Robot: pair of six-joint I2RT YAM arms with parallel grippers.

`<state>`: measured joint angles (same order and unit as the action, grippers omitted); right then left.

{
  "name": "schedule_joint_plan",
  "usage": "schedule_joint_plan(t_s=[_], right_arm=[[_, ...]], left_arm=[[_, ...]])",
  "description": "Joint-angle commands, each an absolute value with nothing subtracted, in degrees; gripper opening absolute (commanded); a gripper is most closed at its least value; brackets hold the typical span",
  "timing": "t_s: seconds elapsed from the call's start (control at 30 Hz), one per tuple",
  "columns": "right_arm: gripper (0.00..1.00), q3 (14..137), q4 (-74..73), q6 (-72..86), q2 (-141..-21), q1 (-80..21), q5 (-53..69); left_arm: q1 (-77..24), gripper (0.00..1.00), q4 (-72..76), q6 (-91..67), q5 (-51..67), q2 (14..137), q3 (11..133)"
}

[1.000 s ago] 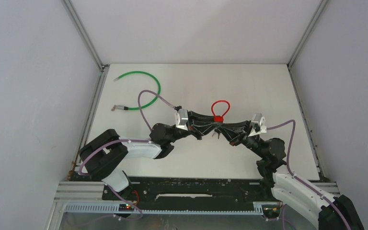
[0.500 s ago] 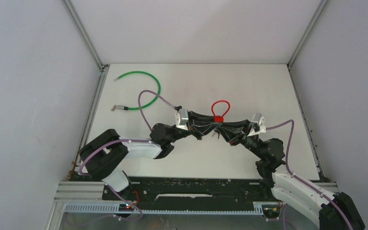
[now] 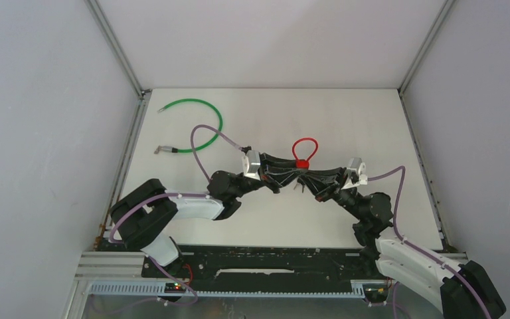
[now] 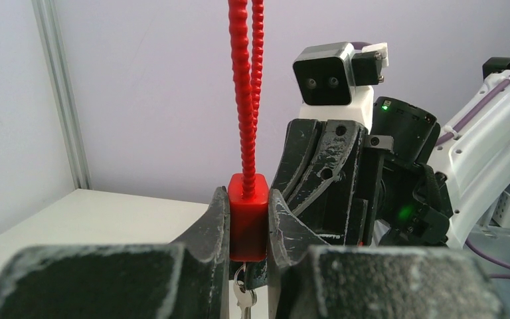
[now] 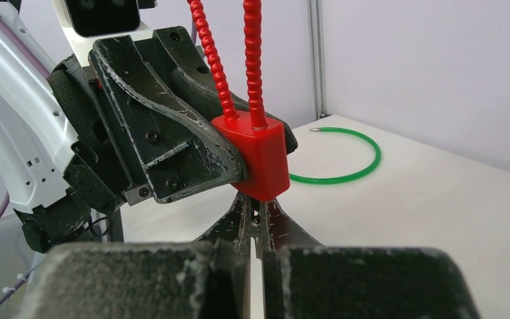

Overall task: Lock with the key
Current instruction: Lock the lock.

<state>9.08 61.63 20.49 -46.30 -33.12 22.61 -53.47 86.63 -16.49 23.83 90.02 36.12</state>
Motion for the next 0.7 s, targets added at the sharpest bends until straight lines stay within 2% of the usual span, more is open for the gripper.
schedule_joint_plan(t_s=[0.0, 0.3, 0.67], right_arm=[[0.0, 8.0, 60.7, 16.2, -46.1, -34.5, 15.6], [0.0, 1.8, 63.1, 15.4, -47.0, -35.4, 15.3], [0.0, -2.9, 68.8, 15.0, -53.9, -35.7, 16.9]], left_arm=[[-55.6, 0.0, 91.3, -18.1, 29.4, 89.6, 38.4], [-55.6, 0.0, 91.3, -18.6, 31.6, 89.8, 39.1], [-55.6, 0.0, 91.3, -19.4, 33.8, 90.4, 40.2]])
